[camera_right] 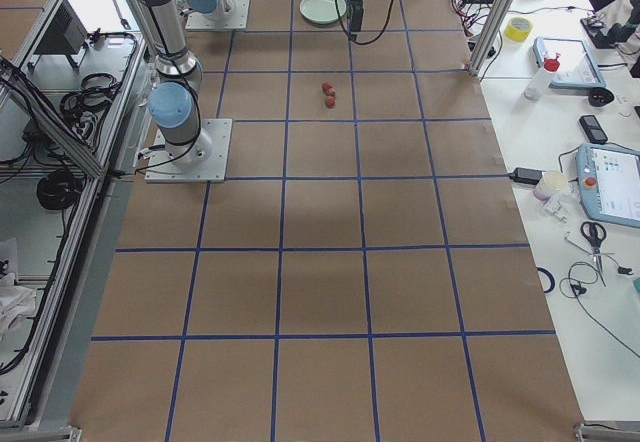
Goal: Collect all strawberries into plate
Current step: 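Move the right gripper over the cluster of three strawberries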
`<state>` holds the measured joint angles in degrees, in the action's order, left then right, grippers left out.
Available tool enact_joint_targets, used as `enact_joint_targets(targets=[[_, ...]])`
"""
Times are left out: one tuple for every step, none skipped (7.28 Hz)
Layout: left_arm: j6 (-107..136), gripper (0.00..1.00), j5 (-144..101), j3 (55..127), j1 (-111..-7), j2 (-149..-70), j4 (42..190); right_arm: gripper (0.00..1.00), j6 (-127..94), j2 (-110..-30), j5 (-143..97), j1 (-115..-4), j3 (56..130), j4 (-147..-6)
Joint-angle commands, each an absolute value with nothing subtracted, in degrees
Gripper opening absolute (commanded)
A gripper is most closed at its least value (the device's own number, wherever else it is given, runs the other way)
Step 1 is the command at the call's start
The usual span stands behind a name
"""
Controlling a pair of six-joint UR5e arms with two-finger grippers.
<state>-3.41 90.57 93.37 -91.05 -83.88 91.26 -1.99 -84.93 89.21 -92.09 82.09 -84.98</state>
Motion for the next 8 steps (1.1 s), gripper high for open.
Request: enact_joint_targets(targets=[[-3.43,1.00,90.97,92.99,-91.05,-83.50,91.23,1.00,-6.55,-84.64,89.03,-92.46,82.79,-87.00],[-3.51,1.00,91.14,93.60,-91.05,-83.58,91.40,1.00,-15.99,-83.16,89.21,-92.63,83.32,-89.01],[-3.34,1.00,90.19,93.43,-91.05,-83.93,91.23,1.00,-26.18,-81.67,89.12,-94.55,83.76,-90.86],[-3.95,1.00,90.61,93.51,-91.05,-84.02,91.23,1.00,-30.19,-80.08,89.12,-97.35,85.15,-93.23],[-3.96,1.00,90.53,93.52,-91.05,-84.55,90.97,1.00,-33.11,-78.85,89.03,-99.30,87.78,-98.65],[-4.22,1.00,90.88,93.69,-90.79,-84.64,91.05,1.00,-39.05,-78.05,89.03,-101.40,92.24,-106.97],[-4.31,1.00,90.97,94.65,-90.79,-84.64,90.88,1.00,-39.98,-77.96,87.29,-102.12,96.90,-112.44],[-4.13,1.00,90.88,95.09,-90.79,-84.55,90.88,1.00,-42.86,-76.83,82.75,-102.39,101.29,-115.89]])
